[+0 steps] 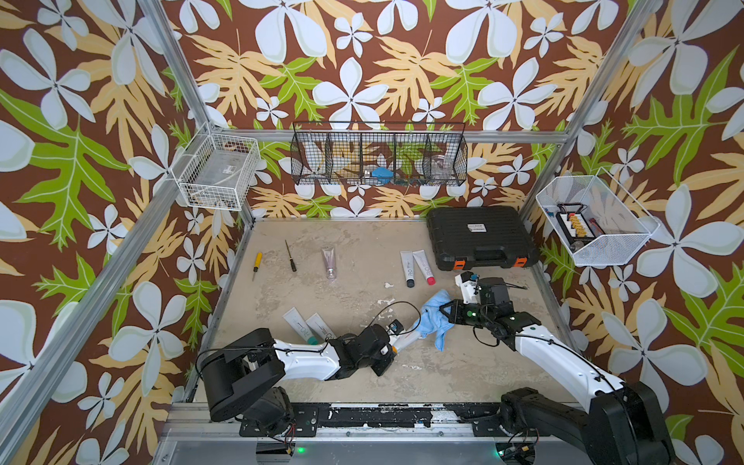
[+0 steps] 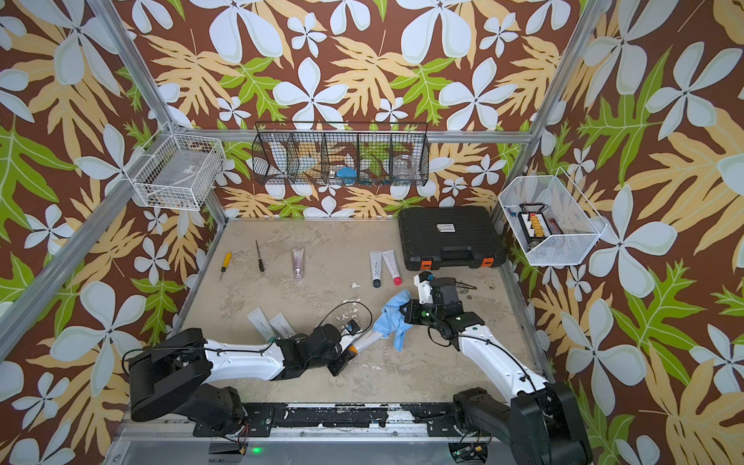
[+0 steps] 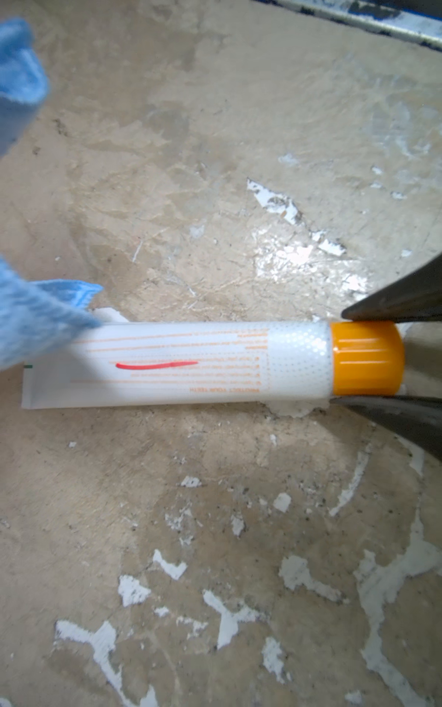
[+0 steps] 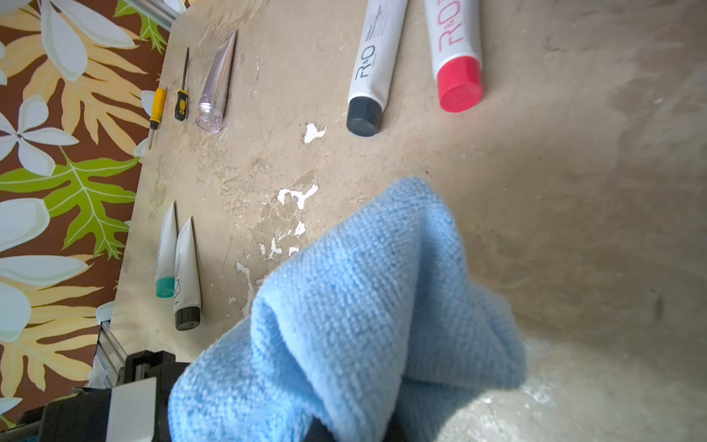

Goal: Wipe the surface of the toothpaste tube
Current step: Wipe the dirt from the toothpaste tube.

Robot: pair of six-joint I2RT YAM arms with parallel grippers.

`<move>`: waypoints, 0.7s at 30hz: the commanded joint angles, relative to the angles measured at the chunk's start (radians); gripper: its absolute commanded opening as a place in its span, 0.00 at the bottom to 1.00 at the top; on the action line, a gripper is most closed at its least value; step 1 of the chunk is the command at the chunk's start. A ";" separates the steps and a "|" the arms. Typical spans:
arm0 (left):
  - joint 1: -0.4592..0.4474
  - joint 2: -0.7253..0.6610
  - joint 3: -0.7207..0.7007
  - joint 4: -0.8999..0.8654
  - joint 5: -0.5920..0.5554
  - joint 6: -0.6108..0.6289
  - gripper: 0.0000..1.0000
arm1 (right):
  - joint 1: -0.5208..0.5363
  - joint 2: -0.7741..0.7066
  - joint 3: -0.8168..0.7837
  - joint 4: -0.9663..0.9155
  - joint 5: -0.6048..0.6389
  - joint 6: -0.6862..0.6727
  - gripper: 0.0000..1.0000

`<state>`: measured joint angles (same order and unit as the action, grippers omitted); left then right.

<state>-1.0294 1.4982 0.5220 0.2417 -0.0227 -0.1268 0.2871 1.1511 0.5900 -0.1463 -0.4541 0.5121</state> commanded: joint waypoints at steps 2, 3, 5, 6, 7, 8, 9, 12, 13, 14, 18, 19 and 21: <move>0.009 0.005 0.001 0.042 0.031 0.017 0.24 | 0.046 0.055 -0.008 0.042 0.032 0.021 0.00; 0.008 0.009 0.003 0.042 0.031 0.018 0.25 | 0.057 0.070 -0.016 0.057 0.032 0.030 0.00; 0.011 0.013 0.003 0.043 0.032 0.022 0.29 | 0.074 0.094 -0.027 0.082 0.032 0.041 0.00; 0.010 0.013 0.001 0.045 0.033 0.023 0.29 | 0.081 0.104 -0.030 0.090 0.032 0.043 0.00; 0.010 0.013 0.000 0.049 0.033 0.023 0.29 | 0.085 0.112 -0.029 0.093 0.032 0.043 0.00; 0.011 0.014 0.000 0.049 0.033 0.024 0.29 | 0.090 0.124 -0.026 0.093 0.034 0.042 0.00; 0.011 0.014 0.002 0.048 0.031 0.024 0.29 | 0.095 0.134 -0.019 0.089 0.034 0.039 0.00; 0.014 0.014 -0.002 0.054 0.026 0.026 0.29 | 0.105 0.150 0.001 0.065 0.046 0.017 0.00; 0.013 0.016 -0.001 0.054 0.028 0.026 0.29 | 0.106 0.154 0.006 0.059 0.047 0.011 0.02; 0.015 0.016 -0.001 0.056 0.032 0.026 0.29 | 0.106 0.158 0.011 0.052 0.045 0.004 0.06; 0.015 0.017 -0.002 0.056 0.034 0.026 0.29 | 0.106 0.185 0.025 0.018 0.043 -0.024 0.22; 0.014 0.017 -0.002 0.056 0.035 0.027 0.29 | 0.106 0.185 0.029 0.010 0.048 -0.030 0.24; 0.014 0.019 -0.002 0.056 0.037 0.027 0.29 | 0.106 0.177 0.031 -0.008 0.060 -0.040 0.32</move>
<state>-1.0164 1.5150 0.5205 0.2775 0.0051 -0.1101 0.3920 1.3331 0.6113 -0.1215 -0.4141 0.5060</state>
